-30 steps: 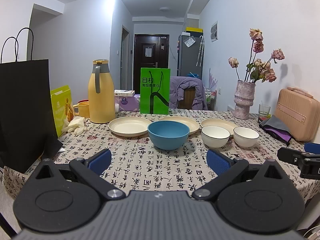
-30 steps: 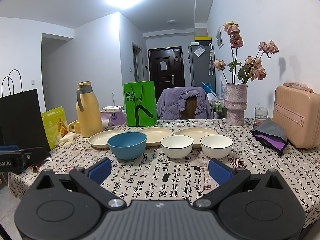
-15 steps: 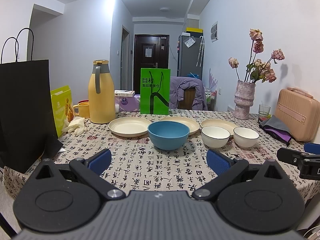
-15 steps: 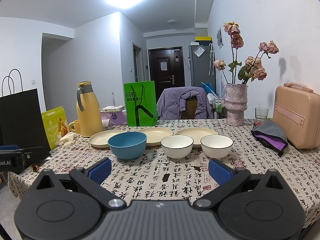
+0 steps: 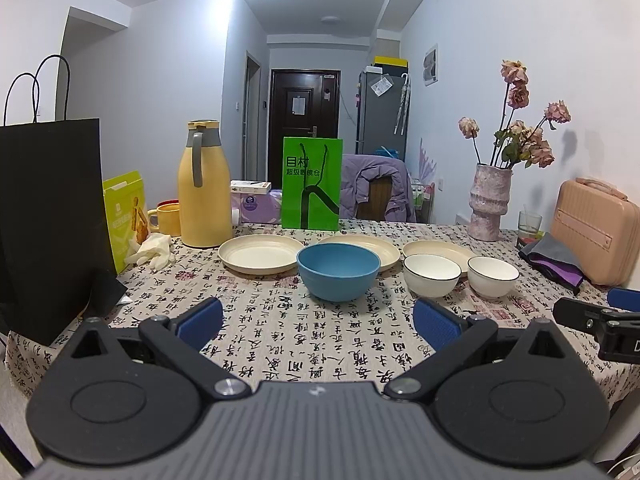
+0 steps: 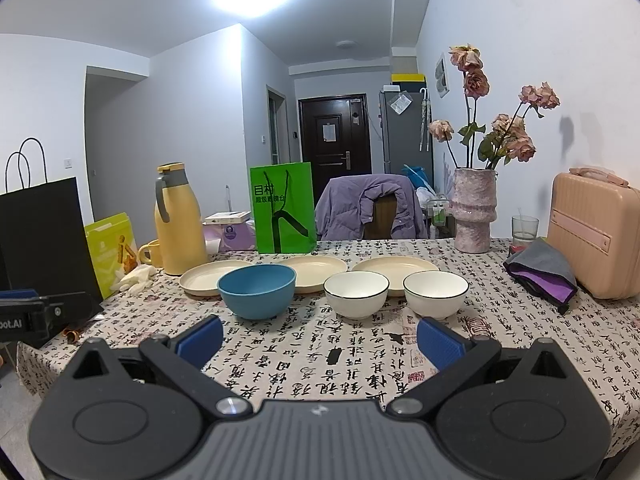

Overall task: Organize plates and bowls
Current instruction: 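Move both tools forward toward the cream plates beside the yellow thermos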

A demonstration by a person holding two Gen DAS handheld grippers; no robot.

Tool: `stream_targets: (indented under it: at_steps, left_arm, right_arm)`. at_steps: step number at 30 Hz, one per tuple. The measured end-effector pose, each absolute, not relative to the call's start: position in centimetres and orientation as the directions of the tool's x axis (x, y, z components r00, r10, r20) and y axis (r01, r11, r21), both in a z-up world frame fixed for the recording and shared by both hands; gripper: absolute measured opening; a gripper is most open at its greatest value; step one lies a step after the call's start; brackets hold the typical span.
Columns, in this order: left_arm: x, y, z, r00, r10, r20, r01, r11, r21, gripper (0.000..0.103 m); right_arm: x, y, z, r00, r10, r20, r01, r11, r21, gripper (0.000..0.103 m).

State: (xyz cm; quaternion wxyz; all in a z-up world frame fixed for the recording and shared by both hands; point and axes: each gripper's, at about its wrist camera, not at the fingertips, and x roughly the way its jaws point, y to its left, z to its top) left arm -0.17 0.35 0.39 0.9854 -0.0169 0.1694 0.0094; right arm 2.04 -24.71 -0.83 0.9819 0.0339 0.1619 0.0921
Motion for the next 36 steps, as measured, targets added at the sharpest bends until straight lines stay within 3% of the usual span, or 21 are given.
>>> stream_targets:
  at_steps: [36]
  left_arm:
    - [5.6, 3.6, 1.9, 0.944, 0.084, -0.32, -0.114, 0.99, -0.077, 0.103]
  right_arm:
    - [9.3, -22.3, 1.3, 0.924, 0.273, -0.266, -0.248, 0.961, 0.127, 0.103]
